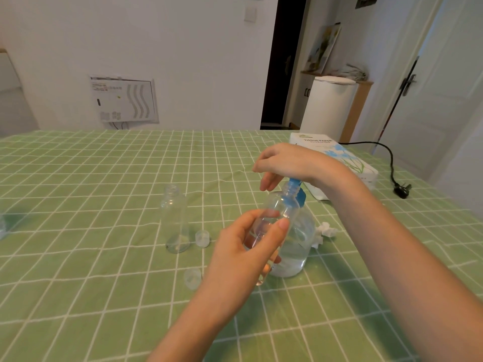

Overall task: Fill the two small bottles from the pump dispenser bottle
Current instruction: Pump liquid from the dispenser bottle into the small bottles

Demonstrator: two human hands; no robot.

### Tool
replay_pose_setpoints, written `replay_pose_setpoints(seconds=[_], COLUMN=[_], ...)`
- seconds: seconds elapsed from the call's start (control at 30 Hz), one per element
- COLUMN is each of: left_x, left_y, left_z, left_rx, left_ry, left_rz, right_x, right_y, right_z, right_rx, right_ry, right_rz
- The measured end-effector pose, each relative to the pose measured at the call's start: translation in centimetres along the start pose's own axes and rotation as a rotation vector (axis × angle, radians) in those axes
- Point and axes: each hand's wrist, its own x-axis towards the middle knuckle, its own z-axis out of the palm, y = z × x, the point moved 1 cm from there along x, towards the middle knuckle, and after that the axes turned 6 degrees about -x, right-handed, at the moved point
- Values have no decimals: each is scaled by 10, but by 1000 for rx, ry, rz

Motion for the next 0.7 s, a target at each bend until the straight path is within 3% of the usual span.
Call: replay_pose_setpoints(seconds=[0.4,0.7], left_x=[-1,1], left_y=[-4,1], left_z=[-1,1], left_rx=[-13,-12], left_ry=[-5,-5], left_rz=[2,14], right_x=[-1,-3], right_y=[6,0], right_z=[12,-3], right_rx=[92,4], right_ry=[-29,51], right_rz=[8,-6])
